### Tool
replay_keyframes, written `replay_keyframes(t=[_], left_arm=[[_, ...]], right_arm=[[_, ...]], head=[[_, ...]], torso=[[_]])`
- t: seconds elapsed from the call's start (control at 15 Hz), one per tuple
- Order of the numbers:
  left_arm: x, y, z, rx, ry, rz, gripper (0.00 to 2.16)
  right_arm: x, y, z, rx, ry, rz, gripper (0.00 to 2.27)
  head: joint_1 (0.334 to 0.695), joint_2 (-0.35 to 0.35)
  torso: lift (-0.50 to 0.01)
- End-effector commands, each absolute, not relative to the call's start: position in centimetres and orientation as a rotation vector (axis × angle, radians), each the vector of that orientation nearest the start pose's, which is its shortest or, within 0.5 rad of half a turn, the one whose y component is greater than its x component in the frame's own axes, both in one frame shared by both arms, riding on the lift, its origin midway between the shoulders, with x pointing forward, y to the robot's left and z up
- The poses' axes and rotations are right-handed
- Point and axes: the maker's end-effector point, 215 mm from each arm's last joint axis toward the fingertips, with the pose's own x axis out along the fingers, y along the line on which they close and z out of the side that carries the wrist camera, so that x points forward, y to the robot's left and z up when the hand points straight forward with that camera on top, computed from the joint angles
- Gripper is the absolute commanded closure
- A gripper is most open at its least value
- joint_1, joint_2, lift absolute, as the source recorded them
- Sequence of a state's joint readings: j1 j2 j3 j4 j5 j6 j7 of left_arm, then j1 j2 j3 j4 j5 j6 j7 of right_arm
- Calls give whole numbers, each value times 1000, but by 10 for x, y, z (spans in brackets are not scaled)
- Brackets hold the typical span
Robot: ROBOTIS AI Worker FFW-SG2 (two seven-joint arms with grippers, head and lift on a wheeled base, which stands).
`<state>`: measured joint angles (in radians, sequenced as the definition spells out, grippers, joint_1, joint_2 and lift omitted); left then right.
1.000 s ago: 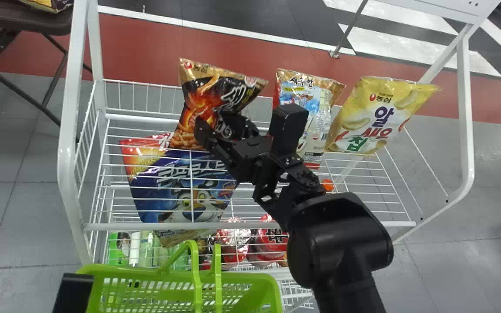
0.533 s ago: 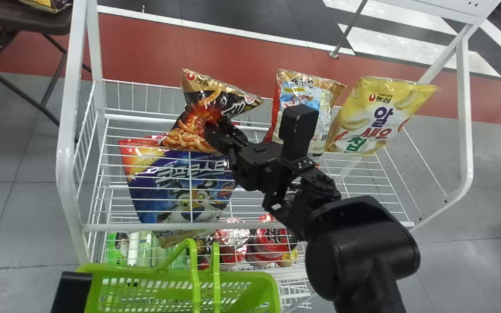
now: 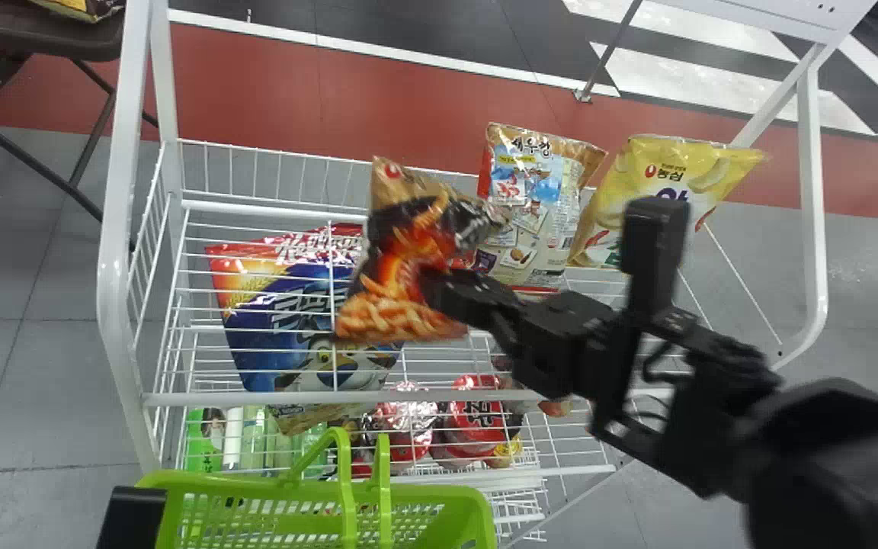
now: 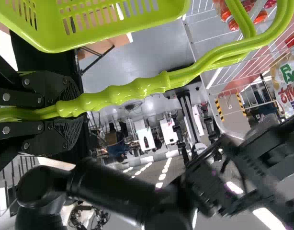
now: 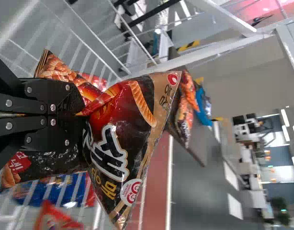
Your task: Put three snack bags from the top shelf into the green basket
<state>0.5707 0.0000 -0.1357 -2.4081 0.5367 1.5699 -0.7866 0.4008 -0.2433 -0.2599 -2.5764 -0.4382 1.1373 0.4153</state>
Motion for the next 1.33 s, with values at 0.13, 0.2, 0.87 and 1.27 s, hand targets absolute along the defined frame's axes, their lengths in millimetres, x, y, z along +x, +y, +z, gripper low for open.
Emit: replay_keyframes(t=[0.13, 0.2, 0.87, 1.27], left_arm=[[133, -71, -351, -864, 1107, -1260, 2142], [132, -71, -351, -866, 1108, -1261, 2142], [137, -69, -354, -878, 1100, -1256, 2142], [137, -72, -351, -871, 1093, -1267, 2142]], right_arm=[[308, -234, -297, 186, 690, 486, 2240], [289, -238, -302, 218, 730, 485, 2236], [203, -218, -355, 440, 969, 568, 2236], [144, -150, -431, 545, 1220, 675, 2236]], head=[[695, -350], [695, -350], [695, -350], [695, -350]], torso=[[-50], [-50], [-50], [-50]])
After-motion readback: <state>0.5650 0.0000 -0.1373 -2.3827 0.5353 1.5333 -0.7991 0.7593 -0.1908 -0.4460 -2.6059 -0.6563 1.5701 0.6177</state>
